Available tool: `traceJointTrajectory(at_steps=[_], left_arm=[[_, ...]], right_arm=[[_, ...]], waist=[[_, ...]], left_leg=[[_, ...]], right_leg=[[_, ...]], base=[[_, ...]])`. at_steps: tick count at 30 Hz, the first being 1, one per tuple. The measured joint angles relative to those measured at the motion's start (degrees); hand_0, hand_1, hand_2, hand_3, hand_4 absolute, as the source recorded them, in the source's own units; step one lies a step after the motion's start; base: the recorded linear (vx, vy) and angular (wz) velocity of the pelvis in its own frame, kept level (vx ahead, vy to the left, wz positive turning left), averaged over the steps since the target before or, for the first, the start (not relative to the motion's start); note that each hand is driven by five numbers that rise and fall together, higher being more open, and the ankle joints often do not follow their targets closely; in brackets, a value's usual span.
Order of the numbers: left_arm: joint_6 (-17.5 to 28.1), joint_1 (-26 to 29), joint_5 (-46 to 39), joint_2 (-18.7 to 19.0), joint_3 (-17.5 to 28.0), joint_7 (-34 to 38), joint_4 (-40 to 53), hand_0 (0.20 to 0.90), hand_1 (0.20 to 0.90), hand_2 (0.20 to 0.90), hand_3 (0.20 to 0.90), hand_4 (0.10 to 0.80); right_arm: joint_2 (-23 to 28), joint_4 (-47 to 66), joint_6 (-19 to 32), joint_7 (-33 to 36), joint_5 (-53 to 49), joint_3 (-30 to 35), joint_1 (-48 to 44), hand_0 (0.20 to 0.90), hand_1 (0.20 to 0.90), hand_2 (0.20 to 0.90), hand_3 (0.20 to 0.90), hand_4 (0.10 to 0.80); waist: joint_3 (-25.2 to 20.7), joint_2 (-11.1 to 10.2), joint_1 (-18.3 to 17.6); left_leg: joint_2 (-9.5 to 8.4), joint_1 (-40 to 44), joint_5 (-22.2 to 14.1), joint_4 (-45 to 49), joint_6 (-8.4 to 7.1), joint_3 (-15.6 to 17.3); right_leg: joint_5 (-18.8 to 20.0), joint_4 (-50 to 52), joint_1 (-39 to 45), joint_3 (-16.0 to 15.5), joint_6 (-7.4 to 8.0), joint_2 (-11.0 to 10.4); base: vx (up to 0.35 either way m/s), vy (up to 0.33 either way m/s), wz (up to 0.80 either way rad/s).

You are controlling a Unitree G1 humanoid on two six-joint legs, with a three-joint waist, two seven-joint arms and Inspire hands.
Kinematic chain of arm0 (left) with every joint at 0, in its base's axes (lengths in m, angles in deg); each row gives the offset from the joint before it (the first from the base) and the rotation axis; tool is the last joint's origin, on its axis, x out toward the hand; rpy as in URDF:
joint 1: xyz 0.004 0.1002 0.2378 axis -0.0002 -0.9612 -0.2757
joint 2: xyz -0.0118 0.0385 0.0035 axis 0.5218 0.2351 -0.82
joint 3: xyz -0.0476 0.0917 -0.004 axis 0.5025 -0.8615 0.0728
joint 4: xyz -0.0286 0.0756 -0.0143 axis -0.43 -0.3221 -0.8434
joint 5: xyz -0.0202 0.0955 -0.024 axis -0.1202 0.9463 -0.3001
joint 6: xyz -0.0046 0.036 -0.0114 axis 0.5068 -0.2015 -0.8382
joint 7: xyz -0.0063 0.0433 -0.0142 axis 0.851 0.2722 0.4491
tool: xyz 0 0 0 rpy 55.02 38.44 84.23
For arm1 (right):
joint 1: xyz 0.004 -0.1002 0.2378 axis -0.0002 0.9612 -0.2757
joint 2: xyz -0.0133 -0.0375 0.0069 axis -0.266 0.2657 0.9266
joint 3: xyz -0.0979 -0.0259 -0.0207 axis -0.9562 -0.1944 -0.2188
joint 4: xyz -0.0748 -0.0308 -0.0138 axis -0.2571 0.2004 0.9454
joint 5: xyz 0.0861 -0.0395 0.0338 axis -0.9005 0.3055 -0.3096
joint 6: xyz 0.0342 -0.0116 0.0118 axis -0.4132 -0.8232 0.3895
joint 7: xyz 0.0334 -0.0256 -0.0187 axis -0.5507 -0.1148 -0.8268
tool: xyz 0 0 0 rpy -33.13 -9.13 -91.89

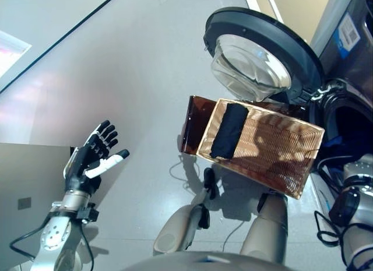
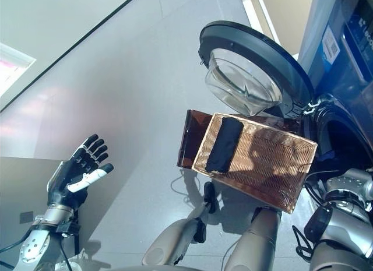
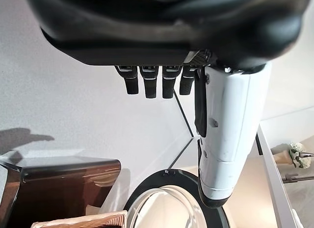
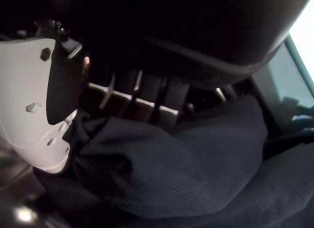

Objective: Pick up the clothes and place them into the washing machine

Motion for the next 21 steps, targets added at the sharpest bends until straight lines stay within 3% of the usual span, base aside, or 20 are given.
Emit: traceJointTrajectory(at_steps=[1, 13, 21], left_arm=[[0.0, 0.0, 0.0, 0.0, 0.0, 0.1, 0.0, 0.9, 0.9, 0.9, 0.9, 0.8], [0.0, 0.3, 0.0, -0.2, 0.1, 0.1, -0.1, 0.9, 0.9, 0.9, 0.9, 0.8], [0.1, 0.1, 0.0, -0.6, 0.4, 0.0, -0.2, 0.9, 0.9, 0.9, 0.9, 0.8]], right_arm=[[0.0, 0.1, 0.0, -0.1, 0.1, 0.0, 0.1, 0.9, 0.9, 0.9, 0.9, 0.8], [-2.4, 3.0, -0.1, -9.9, -0.6, -2.9, 2.2, 0.9, 0.9, 0.9, 0.9, 0.8], [-3.2, 2.5, -2.7, -8.3, 7.5, -7.1, 4.6, 0.9, 0.9, 0.9, 0.9, 0.8]], waist=[[0.0, 0.0, 0.0], [0.5, -0.7, -1.2], [1.1, -1.4, -1.4]], left_leg=[[0.04, 0.0, 0.0, 0.0, 0.0, 0.0], [0.12, 0.7, -0.1, 0.0, -0.02, 0.2], [0.11, 0.9, 0.0, 0.1, 0.03, 0.2]], right_leg=[[0.0, 0.0, 0.0, 0.0, 0.0, 0.0], [0.0, 0.2, 0.4, 0.5, -0.01, 0.3], [-0.1, 0.5, 0.5, 0.5, -0.03, 0.3]], base=[[0.0, 0.0, 0.0], [0.002, 0.001, -0.01], [-0.005, 0.001, 0.0]])
